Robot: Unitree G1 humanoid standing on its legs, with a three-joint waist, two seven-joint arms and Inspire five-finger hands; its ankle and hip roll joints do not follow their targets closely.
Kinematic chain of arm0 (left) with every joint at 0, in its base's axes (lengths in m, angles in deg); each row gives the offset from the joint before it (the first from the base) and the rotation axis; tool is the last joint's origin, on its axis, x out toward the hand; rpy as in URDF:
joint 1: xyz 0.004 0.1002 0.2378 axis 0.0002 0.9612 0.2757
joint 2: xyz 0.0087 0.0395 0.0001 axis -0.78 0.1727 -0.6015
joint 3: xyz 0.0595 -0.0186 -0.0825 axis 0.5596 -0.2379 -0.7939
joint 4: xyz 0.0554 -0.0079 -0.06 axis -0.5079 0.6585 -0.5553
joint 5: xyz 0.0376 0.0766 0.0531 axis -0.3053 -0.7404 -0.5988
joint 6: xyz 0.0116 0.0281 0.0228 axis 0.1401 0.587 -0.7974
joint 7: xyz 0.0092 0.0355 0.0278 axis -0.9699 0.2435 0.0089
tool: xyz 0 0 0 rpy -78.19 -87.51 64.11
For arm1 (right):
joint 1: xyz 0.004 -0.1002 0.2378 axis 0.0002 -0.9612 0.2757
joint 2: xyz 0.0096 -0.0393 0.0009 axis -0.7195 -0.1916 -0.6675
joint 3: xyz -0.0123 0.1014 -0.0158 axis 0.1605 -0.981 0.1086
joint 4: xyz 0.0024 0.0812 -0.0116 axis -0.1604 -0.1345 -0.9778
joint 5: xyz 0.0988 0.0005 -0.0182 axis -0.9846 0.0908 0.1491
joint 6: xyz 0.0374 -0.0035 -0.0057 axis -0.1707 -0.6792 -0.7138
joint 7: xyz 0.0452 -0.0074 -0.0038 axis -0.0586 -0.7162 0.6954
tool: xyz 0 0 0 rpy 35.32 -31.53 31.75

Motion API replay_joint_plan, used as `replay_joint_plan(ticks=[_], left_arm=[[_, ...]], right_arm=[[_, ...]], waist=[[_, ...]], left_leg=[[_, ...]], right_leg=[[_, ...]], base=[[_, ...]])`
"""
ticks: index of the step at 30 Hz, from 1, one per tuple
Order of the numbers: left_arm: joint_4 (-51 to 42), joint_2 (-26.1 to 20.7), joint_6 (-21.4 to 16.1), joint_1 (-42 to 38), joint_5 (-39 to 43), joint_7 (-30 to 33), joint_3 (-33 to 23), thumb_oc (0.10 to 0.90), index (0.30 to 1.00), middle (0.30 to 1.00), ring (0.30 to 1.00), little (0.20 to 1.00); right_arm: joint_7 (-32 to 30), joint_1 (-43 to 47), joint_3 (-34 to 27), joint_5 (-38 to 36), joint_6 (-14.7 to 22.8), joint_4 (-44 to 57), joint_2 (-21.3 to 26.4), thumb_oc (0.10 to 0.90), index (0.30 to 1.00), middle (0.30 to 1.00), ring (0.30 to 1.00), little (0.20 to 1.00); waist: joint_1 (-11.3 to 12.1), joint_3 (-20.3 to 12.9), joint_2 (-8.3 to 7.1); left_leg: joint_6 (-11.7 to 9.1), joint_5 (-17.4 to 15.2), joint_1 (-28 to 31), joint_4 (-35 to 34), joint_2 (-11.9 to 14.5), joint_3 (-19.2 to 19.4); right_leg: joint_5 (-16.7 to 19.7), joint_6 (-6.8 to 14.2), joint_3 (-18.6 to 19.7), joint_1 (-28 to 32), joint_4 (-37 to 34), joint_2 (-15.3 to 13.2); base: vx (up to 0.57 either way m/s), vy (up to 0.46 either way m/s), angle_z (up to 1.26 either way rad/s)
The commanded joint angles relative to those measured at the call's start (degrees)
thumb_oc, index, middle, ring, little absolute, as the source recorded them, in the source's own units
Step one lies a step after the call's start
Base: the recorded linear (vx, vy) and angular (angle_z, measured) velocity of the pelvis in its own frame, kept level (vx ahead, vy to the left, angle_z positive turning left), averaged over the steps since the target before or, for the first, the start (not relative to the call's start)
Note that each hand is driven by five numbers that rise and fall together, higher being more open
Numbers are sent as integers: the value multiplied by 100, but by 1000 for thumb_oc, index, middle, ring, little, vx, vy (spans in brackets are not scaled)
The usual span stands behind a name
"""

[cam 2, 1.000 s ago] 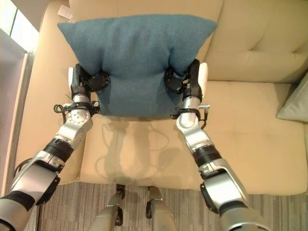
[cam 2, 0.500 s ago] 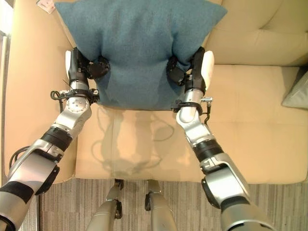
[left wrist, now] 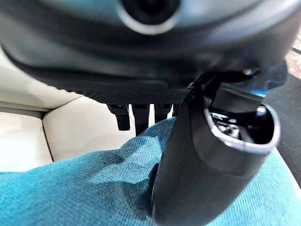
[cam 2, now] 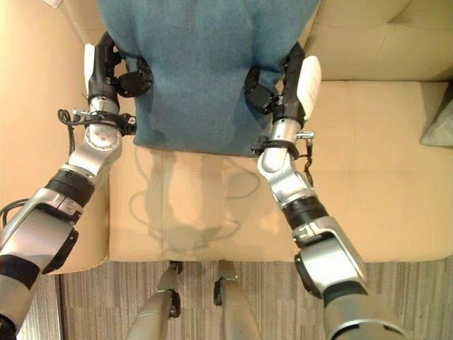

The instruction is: Pick up all the scattered cushions and arrange them neatly on the sofa.

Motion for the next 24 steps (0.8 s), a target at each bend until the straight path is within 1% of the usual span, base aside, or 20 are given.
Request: replay_joint_plan(ticks=[1,2,3,5,6,8,9,10,11,12,14,15,17,18,19,20,22,23,24], left_arm=[[47,-525,-690,-860,-127,110,44,800,900,900,900,900],[117,-685,-723,-676,22,86,-147,800,900,900,900,900],[115,-685,-724,-670,24,83,-153,800,900,900,900,900],[119,-841,-790,-357,351,28,-459,800,900,900,900,900],[113,-841,-790,-346,353,25,-465,800,900,900,900,900],[-143,-972,-878,155,551,-41,-797,800,900,900,900,900],[-156,-969,-875,174,548,-40,-803,800,900,900,900,900],[-298,-999,-895,398,572,-54,-917,800,900,900,900,900],[-749,-1054,-959,1023,542,-134,-1218,800,900,900,900,900],[-779,-1051,-949,1061,532,-127,-1229,800,900,900,900,900],[-1195,-942,-951,1712,496,-223,-1508,800,900,900,900,900],[-1795,-626,-967,2701,473,-370,-1892,800,900,900,900,900],[-2253,-375,-945,3485,462,-513,-2147,800,900,900,900,900],[-2880,-27,-927,4564,402,-742,-2484,800,900,900,900,900],[-2994,74,-910,4873,390,-828,-2602,800,900,900,900,900],[-3098,177,-863,5256,368,-944,-2723,800,900,900,900,900],[-3194,376,-777,5859,372,-1144,-2872,800,900,900,900,900],[-3169,528,-695,6287,421,-1324,-2984,800,900,900,900,900],[-3152,573,-651,6560,374,-1434,-3026,800,900,900,900,900]], right_arm=[[-5,1016,-72,37,497,-21,227,800,900,900,900,900],[108,943,-154,-163,497,-233,470,800,900,900,900,900],[112,948,-146,-170,504,-241,473,800,900,900,900,900],[197,782,-311,-414,501,-458,796,800,900,900,900,900],[201,779,-305,-418,504,-459,798,800,900,900,900,900],[352,459,-556,-668,513,-472,1078,800,900,900,900,900],[355,446,-557,-669,513,-466,1080,800,900,900,900,900],[411,307,-622,-696,520,-404,1150,800,900,900,900,900],[592,-147,-861,-772,551,-165,1324,800,900,900,900,900],[593,-178,-866,-769,544,-145,1322,800,900,900,900,900],[758,-775,-1179,-784,570,174,1408,800,900,900,900,900],[1075,-1796,-1641,-819,648,745,1274,800,900,900,900,900],[1293,-2579,-1923,-701,619,1198,1151,800,900,900,900,900],[1569,-3644,-2285,-516,647,1679,850,800,900,900,900,900],[1635,-3914,-2397,-420,620,1756,783,800,900,900,900,900],[1729,-4270,-2487,-308,606,1835,668,800,900,900,900,900],[1924,-4810,-2604,-185,592,1945,426,800,900,900,900,900],[2104,-5219,-2610,-80,573,1986,231,800,900,900,900,900],[2227,-5463,-2645,-48,546,1999,136,800,900,900,900,900]], waist=[[-25,-340,5],[-10,-367,-18],[-11,-370,-12],[3,-410,-34],[1,-414,-28],[20,-449,-56],[20,-456,-54],[27,-471,-66],[52,-507,-95],[51,-517,-93],[65,-546,-133],[79,-599,-178],[90,-629,-231],[129,-640,-303],[139,-651,-326],[165,-636,-344],[184,-648,-381],[208,-653,-401],[217,-649,-407]], left_leg=[[5,23,410,-770,55,55],[-6,20,423,-770,53,46],[-6,20,423,-770,53,45],[-23,17,442,-770,48,24],[-23,16,442,-770,48,22],[-36,0,492,-770,48,11],[-36,-1,495,-770,48,10],[-36,-12,526,-770,47,6],[-41,-47,641,-770,53,-1],[-41,-50,650,-770,54,-1],[-50,-41,776,-770,61,4],[-56,-146,1060,-770,72,20],[-57,-164,1271,-770,88,19],[-63,-261,1659,-770,138,17],[-56,-240,1722,-770,143,18],[-52,-307,1922,-770,163,35],[-46,-310,2152,-770,162,52],[-16,-347,2378,-770,173,48],[-17,-359,2530,-770,188,53]], right_leg=[[-466,860,191,176,12,193],[-465,865,166,194,12,191],[-466,865,165,194,12,191],[-474,867,127,223,12,184],[-475,867,125,224,12,184],[-495,860,80,280,12,185],[-497,860,79,283,12,185],[-505,860,67,323,12,187],[-533,850,35,444,12,183],[-535,850,34,454,12,184],[-542,842,-11,605,12,174],[-634,822,-59,902,12,169],[-656,813,-102,1133,12,156],[-751,800,-169,1553,12,132],[-750,798,-193,1634,12,117],[-815,796,-205,1833,12,124],[-846,796,-258,2080,12,122],[-893,788,-284,2296,12,132],[-921,785,-321,2445,12,133]], base=[[-1,-26,-24],[-1,-25,-44],[2,-38,-33],[0,-14,8],[3,-23,15],[5,-25,15],[6,-20,10],[27,-26,6],[27,-26,3],[0,0,0],[28,-24,7],[68,-36,17],[83,-30,26],[70,-14,24],[104,-12,10],[35,10,6],[29,2,-3],[43,5,-3],[0,0,0]])
